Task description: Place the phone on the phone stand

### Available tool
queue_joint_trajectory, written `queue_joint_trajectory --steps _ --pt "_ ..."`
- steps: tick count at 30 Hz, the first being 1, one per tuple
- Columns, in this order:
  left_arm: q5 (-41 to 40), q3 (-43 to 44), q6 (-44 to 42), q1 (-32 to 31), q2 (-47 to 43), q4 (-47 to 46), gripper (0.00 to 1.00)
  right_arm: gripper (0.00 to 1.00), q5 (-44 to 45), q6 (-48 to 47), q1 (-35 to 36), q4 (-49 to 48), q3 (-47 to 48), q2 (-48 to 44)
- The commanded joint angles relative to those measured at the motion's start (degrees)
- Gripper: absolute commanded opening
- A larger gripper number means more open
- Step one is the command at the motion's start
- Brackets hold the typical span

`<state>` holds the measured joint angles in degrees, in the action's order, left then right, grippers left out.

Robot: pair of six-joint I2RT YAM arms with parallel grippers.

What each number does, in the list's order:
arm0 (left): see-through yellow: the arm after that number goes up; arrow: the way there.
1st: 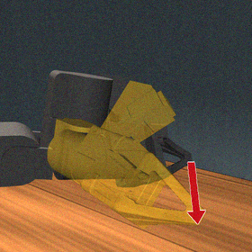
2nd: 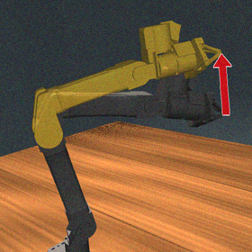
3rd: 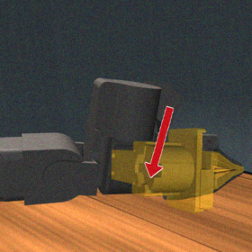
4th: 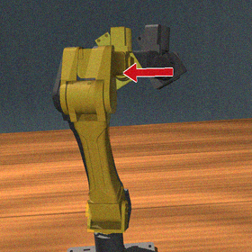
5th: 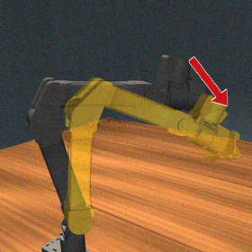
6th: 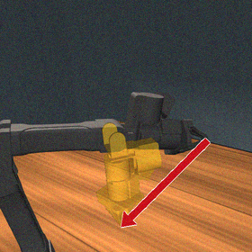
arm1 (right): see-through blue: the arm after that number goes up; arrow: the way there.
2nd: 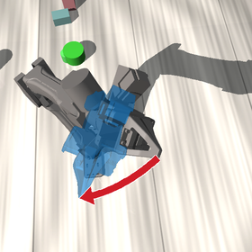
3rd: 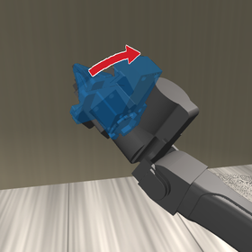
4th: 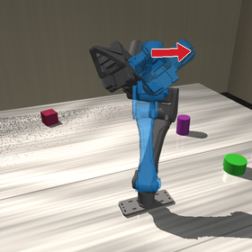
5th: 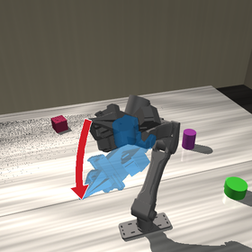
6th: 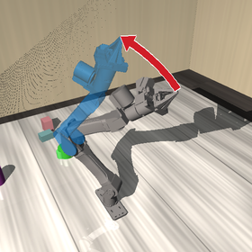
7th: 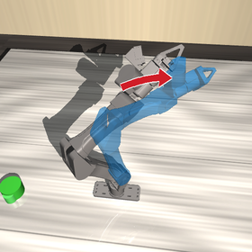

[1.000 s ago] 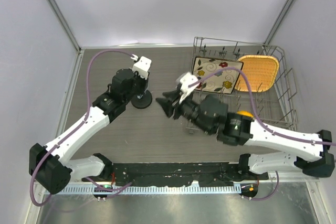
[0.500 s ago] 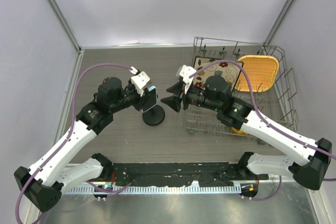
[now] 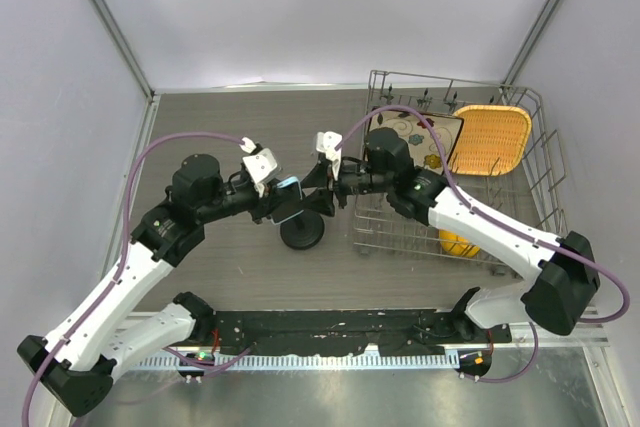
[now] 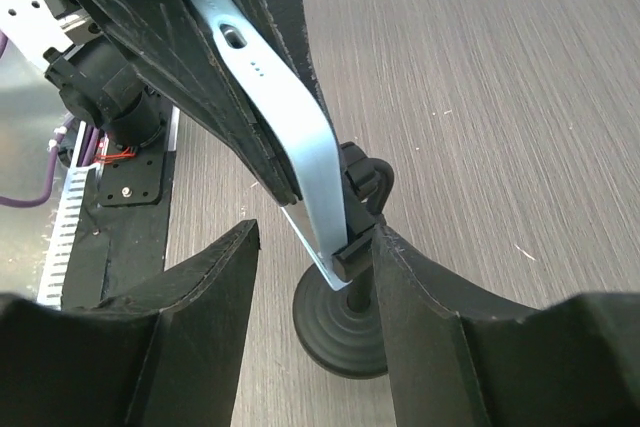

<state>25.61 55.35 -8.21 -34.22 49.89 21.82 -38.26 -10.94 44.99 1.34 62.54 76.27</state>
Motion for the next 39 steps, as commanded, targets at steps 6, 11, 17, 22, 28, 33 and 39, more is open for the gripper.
queue_joint_trajectory --steps 6,11,17,22,28,33,39 --pt "4.28 2.74 -0.23 0.29 -3.13 -9.25 0.0 0.5 -4.54 -3.21 0.01 0.76 4.87 2.74" --pt "4.54 2.57 0.12 0.82 -3.57 -9.78 0.0 0.52 -5.07 -4.88 -0.08 3.83 4.7 2.66" --pt "4.8 2.3 0.3 1.17 -3.75 -10.4 0.0 0.55 -6.92 -4.97 -0.26 6.2 4.34 2.3" --pt "6.12 1.87 1.17 1.7 -4.19 -11.54 0.0 0.54 -1.76 -5.68 -0.34 6.83 4.25 2.3" --pt "5.07 1.86 1.26 2.05 -4.01 -11.98 0.0 0.53 2.67 -4.71 -0.26 4.2 2.76 0.46" --pt "5.07 1.34 1.97 2.14 -4.01 -12.95 0.0 0.47 -2.24 -3.22 -0.26 3.14 2.93 1.6" --pt "6.83 1.6 2.4 2.4 -3.04 -12.86 0.0 0.44 -5.76 -0.67 -0.26 -0.9 2.76 2.39"
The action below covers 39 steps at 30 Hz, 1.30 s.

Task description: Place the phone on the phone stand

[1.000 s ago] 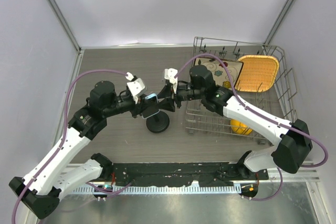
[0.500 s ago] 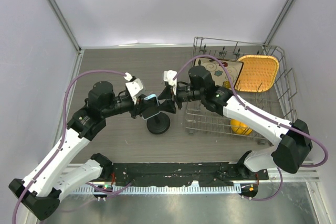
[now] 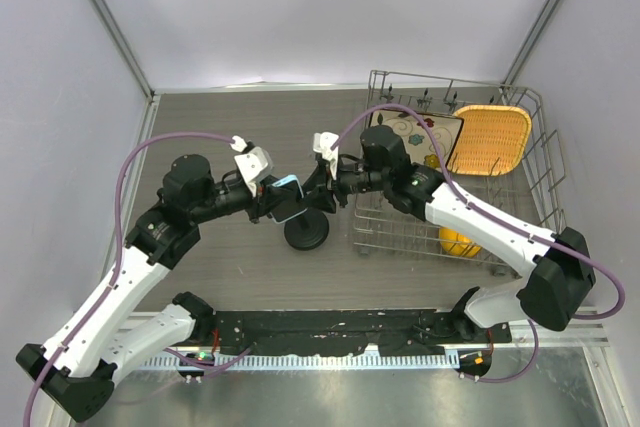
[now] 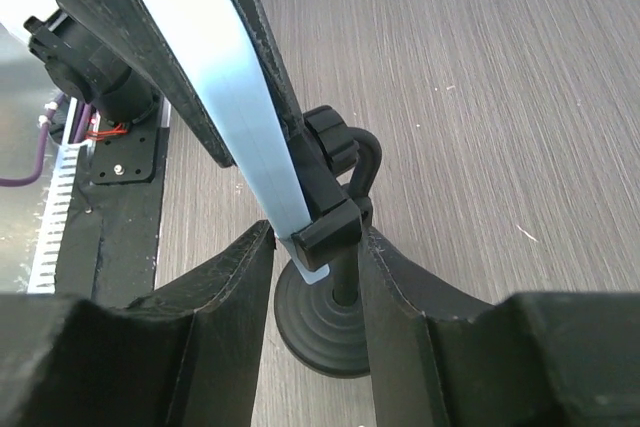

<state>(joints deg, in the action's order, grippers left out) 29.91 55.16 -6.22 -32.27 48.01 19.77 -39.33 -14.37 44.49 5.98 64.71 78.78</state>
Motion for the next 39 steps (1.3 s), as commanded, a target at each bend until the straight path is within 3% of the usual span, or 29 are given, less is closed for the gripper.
queue_joint_trajectory --steps 1,5,10,14,15,18,20,24,27,32,33,34,35,37,39 --pt "2.69 1.62 0.42 0.46 -1.16 -10.98 0.0 0.44 -5.14 3.2 0.25 -5.71 0.68 0.4" --pt "3.48 1.88 0.51 0.63 -0.37 -10.72 0.0 0.43 -6.55 3.91 0.25 -5.71 1.56 1.46" --pt "3.31 1.53 0.86 0.72 -0.55 -11.33 0.0 0.25 -6.54 4.52 0.33 -7.28 1.39 1.46" --pt "2.79 1.8 1.03 0.72 0.86 -11.51 0.0 0.01 -4.89 9.61 0.51 -12.82 -0.98 0.15" --pt "2.78 1.88 1.12 0.72 1.47 -11.42 0.0 0.01 -3.49 11.02 0.95 -14.57 -1.77 -0.38" --pt "1.47 1.45 1.03 0.72 1.74 -11.77 0.0 0.01 5.64 14.28 2.79 -20.55 -5.2 -2.66" --pt "0.51 1.1 1.12 0.63 2.09 -12.38 0.0 0.01 21.3 16.65 6.91 -24.69 -8.88 -4.68" --pt "-0.38 1.36 1.38 0.63 3.4 -12.48 0.0 0.01 44.12 20.69 14.99 -36.72 -16.62 -9.17" --pt "0.23 1.36 1.56 0.72 4.11 -12.39 0.0 0.0 51.61 18.51 19.23 -39.55 -18.3 -8.39" --pt "0.15 1.09 1.12 0.72 5.25 -12.12 0.0 0.0 48.57 15.26 19.14 -34.47 -16.02 -6.62" --pt "0.15 1.27 0.77 0.72 5.78 -11.78 0.0 0.07 48.39 14.73 19.14 -33.06 -15.58 -6.71" --pt "0.15 1.36 0.68 0.72 5.87 -11.42 0.0 0.26 47.86 12.81 19.14 -31.13 -15.32 -7.24" --pt "-0.37 1.36 0.77 0.72 5.69 -11.51 0.0 0.54 47.94 12.35 19.14 -30.59 -15.75 -8.72" --pt "-1.69 0.75 1.03 0.72 5.34 -12.21 0.0 0.67 47.6 10.78 19.14 -29.63 -17.67 -10.92" --pt "-4.59 0.3 1.03 0.63 5.34 -12.74 0.0 0.68 47.51 9.89 19.14 -27.61 -18.3 -14.35"
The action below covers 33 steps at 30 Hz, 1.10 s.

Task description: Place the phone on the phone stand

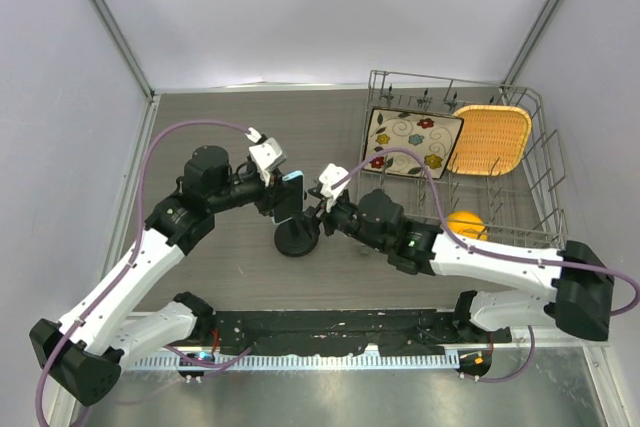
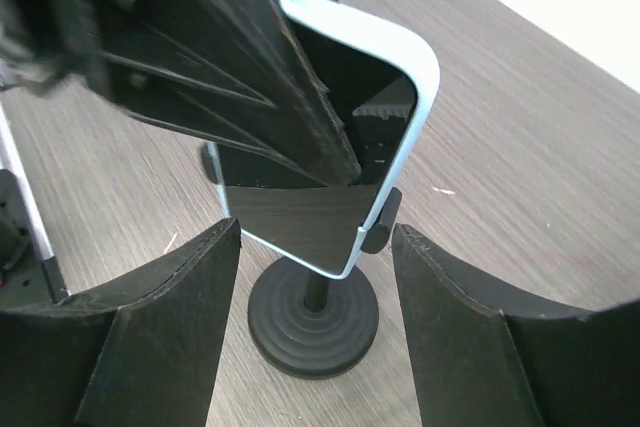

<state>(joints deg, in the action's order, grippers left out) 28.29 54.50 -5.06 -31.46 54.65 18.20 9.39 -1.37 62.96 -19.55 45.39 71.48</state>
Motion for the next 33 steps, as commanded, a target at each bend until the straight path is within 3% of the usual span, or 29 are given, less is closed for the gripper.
queue_joint_trajectory --steps 1,5,13,21,25,33 --pt "-4.11 0.96 -0.21 -0.26 -0.96 -11.34 0.0 0.68 -0.87 -3.12 0.67 0.11 0.85 -8.28" --pt "-5.36 1.66 -1.35 -0.35 -0.69 -9.85 0.0 0.68 -0.16 -1.89 0.67 3.72 0.84 -13.2" --pt "15.45 2.54 -4.6 -0.88 -0.42 -4.58 0.0 0.68 -2.44 -0.57 0.67 8.65 1.63 -19.53" --pt "22.59 2.01 -7.87 -3.77 -3.59 -1.49 0.0 0.68 0.18 -0.92 0.76 13.66 1.73 -24.63" --pt "22.25 1.75 -8.38 -7.29 -2.8 -1.32 0.0 0.68 2.47 -1.27 0.67 14.89 1.02 -27.62" --pt "11.63 1.84 -11.99 -19.68 -0.34 1.66 0.0 0.68 5.2 -1.62 0.67 16.21 -0.12 -33.24"
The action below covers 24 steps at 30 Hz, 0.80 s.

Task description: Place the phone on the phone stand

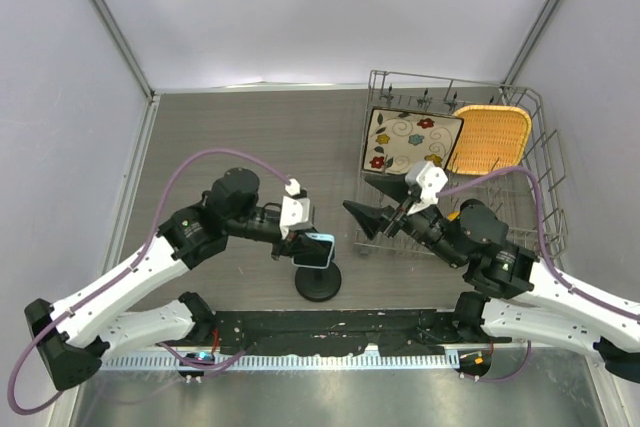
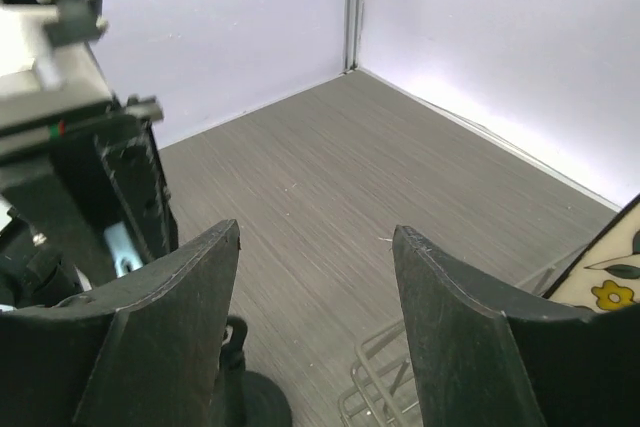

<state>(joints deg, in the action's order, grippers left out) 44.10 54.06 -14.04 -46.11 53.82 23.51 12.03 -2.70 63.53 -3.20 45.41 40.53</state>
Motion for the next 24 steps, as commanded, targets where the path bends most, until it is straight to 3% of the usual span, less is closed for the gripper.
queue_joint_trajectory --steps 1,8,20,24 --pt "-5.32 2.19 -3.27 -6.09 0.67 -3.64 0.0 0.68 2.73 -0.29 0.11 -0.05 -0.23 -2.48" --pt "-15.52 -0.18 -2.75 -16.11 -0.03 -5.84 0.0 0.68 2.91 0.5 0.02 1.27 -0.58 -3.44" --pt "-17.9 -7.12 8.24 -17.35 -3.11 -17.08 0.0 0.68 2.73 1.2 0.11 0.3 -2.52 -4.67" --pt "-18.69 -12.83 12.81 -17.35 -4.69 -25.16 0.0 0.67 3.0 1.38 0.11 0.65 -2.87 -5.99"
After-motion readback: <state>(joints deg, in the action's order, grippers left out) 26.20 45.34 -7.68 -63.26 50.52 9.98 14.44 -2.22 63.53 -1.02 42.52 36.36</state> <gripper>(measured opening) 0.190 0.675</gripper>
